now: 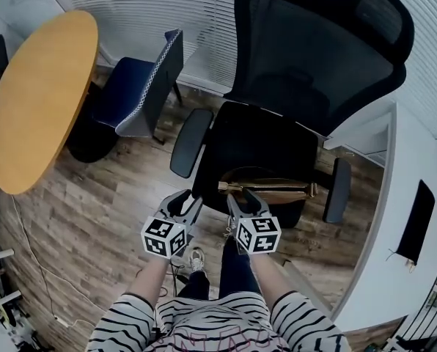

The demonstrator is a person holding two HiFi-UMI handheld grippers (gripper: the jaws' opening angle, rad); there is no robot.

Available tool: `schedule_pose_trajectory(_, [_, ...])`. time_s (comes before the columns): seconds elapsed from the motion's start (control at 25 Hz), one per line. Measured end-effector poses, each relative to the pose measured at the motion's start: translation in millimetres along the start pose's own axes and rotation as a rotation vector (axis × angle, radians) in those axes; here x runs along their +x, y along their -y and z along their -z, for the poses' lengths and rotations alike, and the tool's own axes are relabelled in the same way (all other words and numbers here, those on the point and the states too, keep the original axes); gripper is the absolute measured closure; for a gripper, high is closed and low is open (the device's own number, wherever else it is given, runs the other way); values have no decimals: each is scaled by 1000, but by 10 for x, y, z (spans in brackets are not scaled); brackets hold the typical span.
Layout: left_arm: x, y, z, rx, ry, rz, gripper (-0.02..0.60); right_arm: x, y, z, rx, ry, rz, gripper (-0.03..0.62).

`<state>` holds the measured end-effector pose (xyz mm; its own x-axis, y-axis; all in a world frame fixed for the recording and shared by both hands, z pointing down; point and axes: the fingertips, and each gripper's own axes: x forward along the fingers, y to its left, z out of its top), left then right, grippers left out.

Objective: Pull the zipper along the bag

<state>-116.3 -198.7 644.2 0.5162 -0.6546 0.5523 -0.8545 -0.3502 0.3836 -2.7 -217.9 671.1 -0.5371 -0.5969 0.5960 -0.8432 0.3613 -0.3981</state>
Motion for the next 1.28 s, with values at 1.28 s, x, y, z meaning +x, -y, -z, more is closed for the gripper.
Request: schedule_pose_trajectory(1.28, [828,280,110,-409,10,240,513,165,195,41,159,17,-251,446])
